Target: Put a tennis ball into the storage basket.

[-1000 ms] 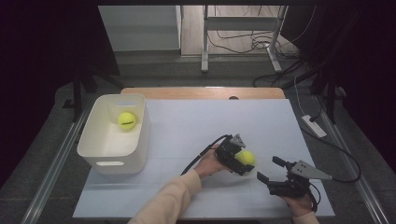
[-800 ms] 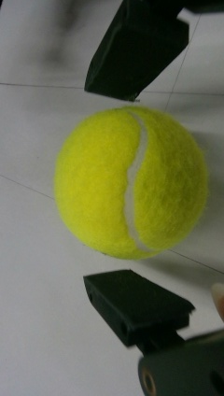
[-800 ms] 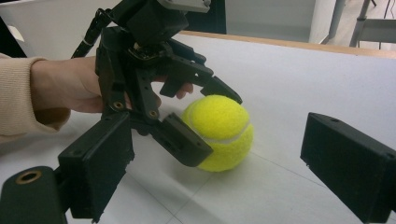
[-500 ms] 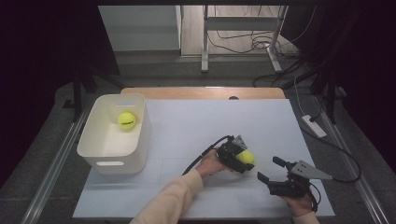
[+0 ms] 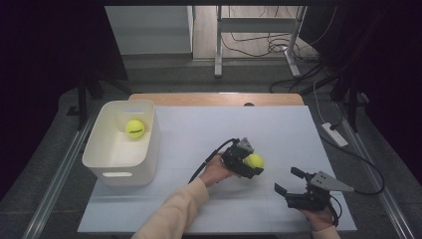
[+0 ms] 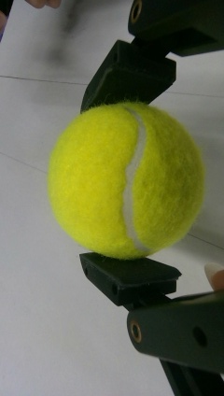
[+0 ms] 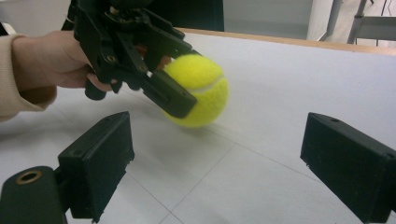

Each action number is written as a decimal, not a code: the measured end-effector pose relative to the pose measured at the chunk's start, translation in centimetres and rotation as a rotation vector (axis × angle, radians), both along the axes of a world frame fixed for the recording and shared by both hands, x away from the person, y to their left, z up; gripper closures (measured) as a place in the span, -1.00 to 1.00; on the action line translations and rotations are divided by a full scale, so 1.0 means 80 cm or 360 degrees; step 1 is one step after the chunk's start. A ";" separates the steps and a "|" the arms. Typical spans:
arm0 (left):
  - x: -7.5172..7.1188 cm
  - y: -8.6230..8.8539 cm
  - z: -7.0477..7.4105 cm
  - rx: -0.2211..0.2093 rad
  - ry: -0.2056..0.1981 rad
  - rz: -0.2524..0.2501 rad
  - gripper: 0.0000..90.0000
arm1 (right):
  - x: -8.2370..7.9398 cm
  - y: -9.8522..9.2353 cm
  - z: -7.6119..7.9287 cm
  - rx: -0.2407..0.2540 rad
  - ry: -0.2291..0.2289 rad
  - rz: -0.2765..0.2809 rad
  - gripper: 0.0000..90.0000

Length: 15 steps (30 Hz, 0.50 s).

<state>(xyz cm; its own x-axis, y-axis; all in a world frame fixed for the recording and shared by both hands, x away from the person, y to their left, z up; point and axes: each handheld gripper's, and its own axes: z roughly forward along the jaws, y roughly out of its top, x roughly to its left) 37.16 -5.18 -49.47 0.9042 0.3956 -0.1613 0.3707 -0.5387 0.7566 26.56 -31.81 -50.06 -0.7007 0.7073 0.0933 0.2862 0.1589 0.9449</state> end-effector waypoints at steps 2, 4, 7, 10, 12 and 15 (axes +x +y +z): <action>-0.001 0.008 0.006 0.0001 -0.0019 0.0013 -0.41 | 0.000 0.001 0.000 -0.0006 -0.0004 0.0004 -0.80; -0.002 0.013 0.010 -0.0013 -0.0030 0.0025 -0.41 | 0.000 0.001 -0.001 -0.0009 0.0001 0.0005 -0.80; -0.003 0.020 0.017 -0.0033 -0.0046 0.0027 -0.41 | 0.001 0.001 -0.001 -0.0014 0.0000 0.0002 -0.80; -0.005 0.025 0.021 -0.0058 -0.0059 0.0030 -0.41 | 0.002 0.000 -0.002 -0.0014 0.0001 -0.0002 -0.80; -0.005 0.029 0.025 -0.0074 -0.0067 0.0039 -0.41 | 0.002 0.000 -0.002 -0.0016 0.0007 -0.0004 -0.80; -0.006 0.036 0.029 -0.0104 -0.0071 0.0060 -0.41 | 0.002 0.000 -0.002 -0.0017 0.0009 -0.0004 -0.80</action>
